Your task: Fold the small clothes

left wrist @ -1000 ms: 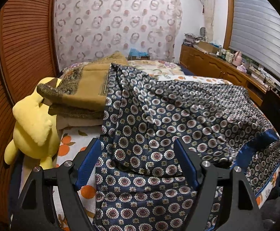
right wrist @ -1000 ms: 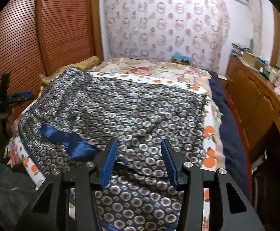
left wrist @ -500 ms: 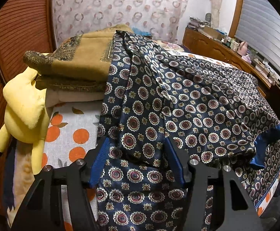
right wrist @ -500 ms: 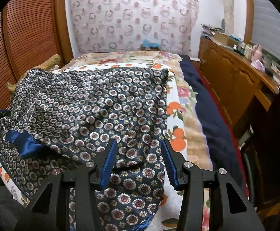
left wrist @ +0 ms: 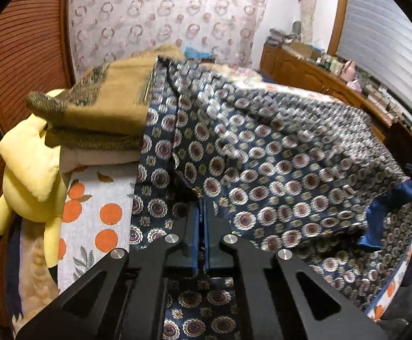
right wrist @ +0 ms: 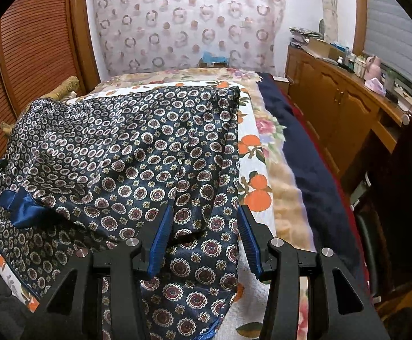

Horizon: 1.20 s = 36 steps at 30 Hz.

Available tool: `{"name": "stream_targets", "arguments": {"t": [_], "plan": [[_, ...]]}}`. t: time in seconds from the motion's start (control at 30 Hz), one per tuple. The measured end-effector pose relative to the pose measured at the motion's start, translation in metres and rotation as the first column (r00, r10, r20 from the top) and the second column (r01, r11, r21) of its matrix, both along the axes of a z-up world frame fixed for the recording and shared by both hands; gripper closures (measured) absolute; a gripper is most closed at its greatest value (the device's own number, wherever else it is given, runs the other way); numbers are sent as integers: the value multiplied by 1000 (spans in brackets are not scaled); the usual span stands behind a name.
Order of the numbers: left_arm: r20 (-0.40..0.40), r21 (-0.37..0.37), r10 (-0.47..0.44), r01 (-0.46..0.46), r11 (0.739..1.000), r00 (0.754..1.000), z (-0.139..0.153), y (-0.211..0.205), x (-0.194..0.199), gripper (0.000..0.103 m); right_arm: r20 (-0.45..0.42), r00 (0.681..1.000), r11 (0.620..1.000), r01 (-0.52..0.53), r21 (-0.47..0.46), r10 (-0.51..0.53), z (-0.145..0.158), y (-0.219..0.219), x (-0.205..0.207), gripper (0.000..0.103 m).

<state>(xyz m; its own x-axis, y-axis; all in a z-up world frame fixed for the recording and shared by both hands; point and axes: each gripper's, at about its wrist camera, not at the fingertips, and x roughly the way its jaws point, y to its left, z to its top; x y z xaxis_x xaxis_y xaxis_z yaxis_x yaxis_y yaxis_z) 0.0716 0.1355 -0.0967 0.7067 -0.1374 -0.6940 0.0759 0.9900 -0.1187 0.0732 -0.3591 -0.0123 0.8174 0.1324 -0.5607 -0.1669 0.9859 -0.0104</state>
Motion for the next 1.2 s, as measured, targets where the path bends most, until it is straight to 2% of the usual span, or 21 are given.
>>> {"name": "stream_targets", "arguments": {"t": [0.17,0.23,0.37,0.5,0.73,0.97,1.03,1.1,1.2], "plan": [[99,-51,36,-31,998,994,24,8,-22,101,3,1000,1000,-8,10,8,0,-3,2,54],[117,-73,53,-45,996,992,31,14,-29,101,7,1000,1000,-7,17,7,1,-4,2,54],[135,-64,75,-67,996,988,35,18,-40,101,10,1000,1000,-7,24,6,2,-4,3,54],[120,-42,90,-85,995,989,27,18,-40,101,-1,1000,999,-22,29,22,0,-3,4,54],[83,-48,107,-103,993,991,13,22,-36,101,-39,999,999,-20,27,21,-4,-5,12,54],[50,-40,110,-109,993,993,4,21,-30,101,-30,998,998,-57,33,58,0,-1,16,54],[39,-40,109,-108,993,993,3,22,-29,101,-33,998,998,-62,10,62,1,5,20,54],[36,-42,93,-91,995,995,0,22,-28,101,-46,998,998,-53,-13,53,-1,9,25,61],[56,-56,58,-55,997,997,5,19,-33,101,-64,995,996,-76,-36,74,-5,14,28,92]]}}
